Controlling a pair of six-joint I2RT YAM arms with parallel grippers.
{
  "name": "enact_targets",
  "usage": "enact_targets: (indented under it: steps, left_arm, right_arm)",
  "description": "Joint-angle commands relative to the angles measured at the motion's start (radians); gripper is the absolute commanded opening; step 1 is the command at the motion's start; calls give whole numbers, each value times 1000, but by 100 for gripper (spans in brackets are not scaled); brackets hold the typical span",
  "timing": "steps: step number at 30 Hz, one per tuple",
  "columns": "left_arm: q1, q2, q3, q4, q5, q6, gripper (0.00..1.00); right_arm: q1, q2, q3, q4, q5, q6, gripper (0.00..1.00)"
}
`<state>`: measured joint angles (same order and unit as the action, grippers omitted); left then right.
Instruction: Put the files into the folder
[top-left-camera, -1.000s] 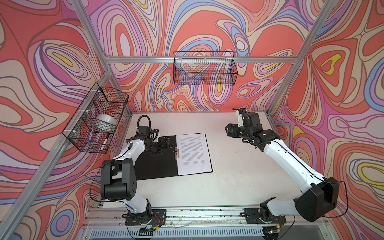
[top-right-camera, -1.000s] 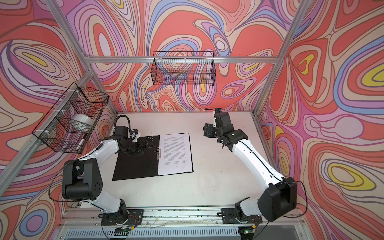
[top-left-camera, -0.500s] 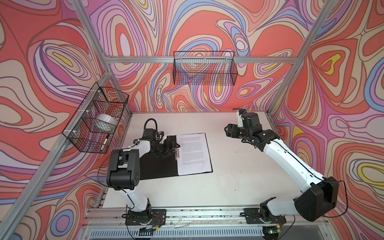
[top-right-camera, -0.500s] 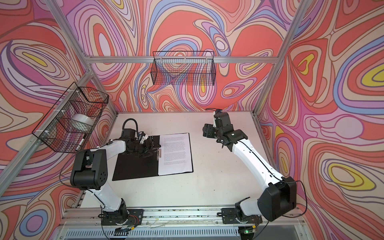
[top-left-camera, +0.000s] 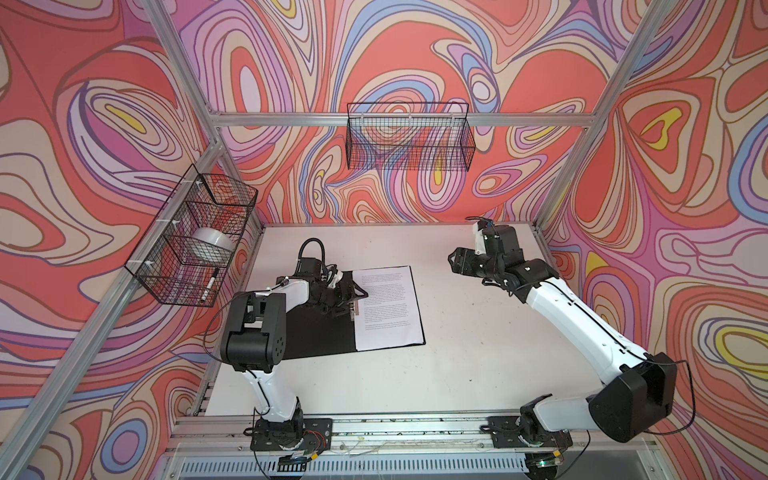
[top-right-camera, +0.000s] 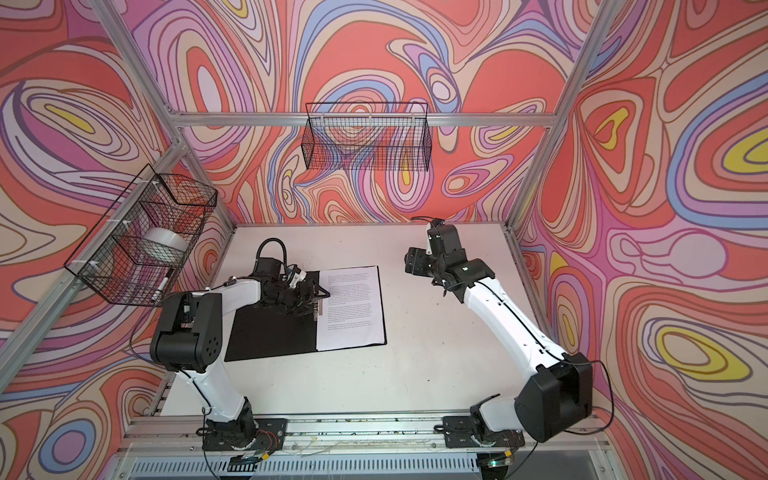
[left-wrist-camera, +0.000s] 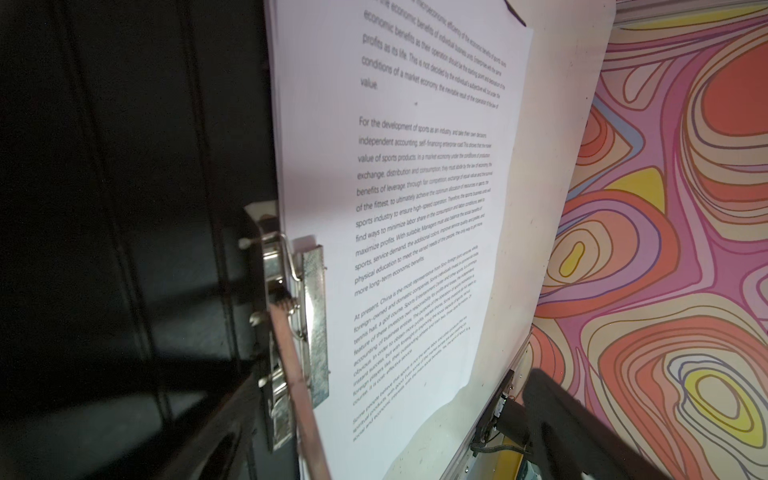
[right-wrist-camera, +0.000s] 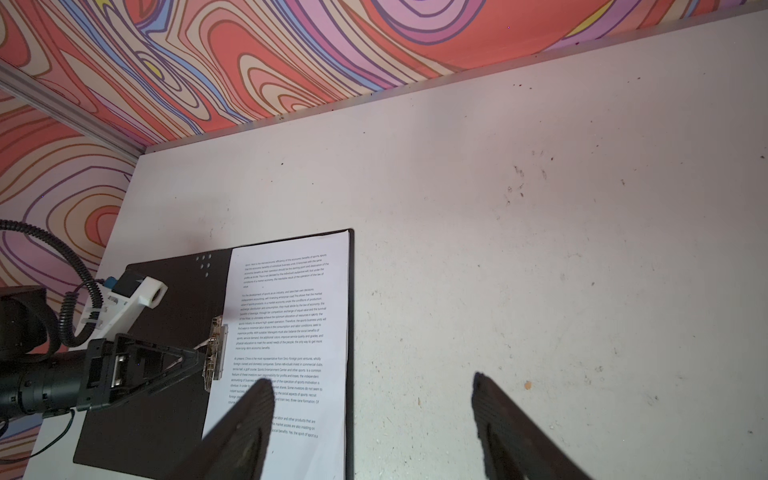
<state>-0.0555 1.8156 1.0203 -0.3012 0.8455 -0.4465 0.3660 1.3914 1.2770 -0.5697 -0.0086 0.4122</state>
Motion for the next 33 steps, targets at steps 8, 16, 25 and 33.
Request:
enact_targets:
  steps: [8,16,25,33]
  left_arm:
    - [-51,63,70,-13,25,5,100]
    - [-121,98,115,-7,20,-12,100]
    - [-203,157,185,14,26,-65,100]
    - [-214,129,184,-4,9,-51,100]
  right_arm:
    - [1,-6,-28,-3,-2,-2,78]
    - [0,-23,-38,-13,2,-9,78]
    - [-1,-26,-39,-26,4,-16,78]
    - [0,-28,-32,-38,14,-21,78]
